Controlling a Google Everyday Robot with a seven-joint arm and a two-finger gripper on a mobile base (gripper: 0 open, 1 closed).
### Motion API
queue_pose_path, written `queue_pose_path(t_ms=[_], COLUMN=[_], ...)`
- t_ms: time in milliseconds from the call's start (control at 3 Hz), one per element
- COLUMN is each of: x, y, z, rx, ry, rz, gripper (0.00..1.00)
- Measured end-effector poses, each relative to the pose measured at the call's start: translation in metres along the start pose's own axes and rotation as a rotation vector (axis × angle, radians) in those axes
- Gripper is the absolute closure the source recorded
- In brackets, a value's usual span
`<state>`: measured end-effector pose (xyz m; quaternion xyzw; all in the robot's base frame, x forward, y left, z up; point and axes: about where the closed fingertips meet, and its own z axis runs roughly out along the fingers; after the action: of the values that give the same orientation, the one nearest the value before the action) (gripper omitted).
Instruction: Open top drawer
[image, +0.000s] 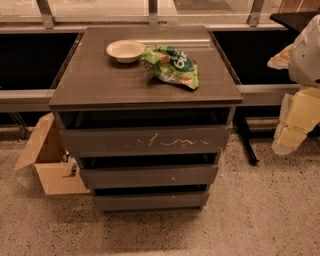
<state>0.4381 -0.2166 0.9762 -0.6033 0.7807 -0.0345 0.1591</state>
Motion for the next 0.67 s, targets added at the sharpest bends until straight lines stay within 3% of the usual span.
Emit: queue_pose_path(t_ms=[333, 667], x=[0.000, -0.003], y=[0.000, 0.006], z=[0.000, 0.023], rx=[0.000, -0.031], ry=[0.000, -0.053], rz=[0.000, -0.029], gripper=[0.00, 0.00])
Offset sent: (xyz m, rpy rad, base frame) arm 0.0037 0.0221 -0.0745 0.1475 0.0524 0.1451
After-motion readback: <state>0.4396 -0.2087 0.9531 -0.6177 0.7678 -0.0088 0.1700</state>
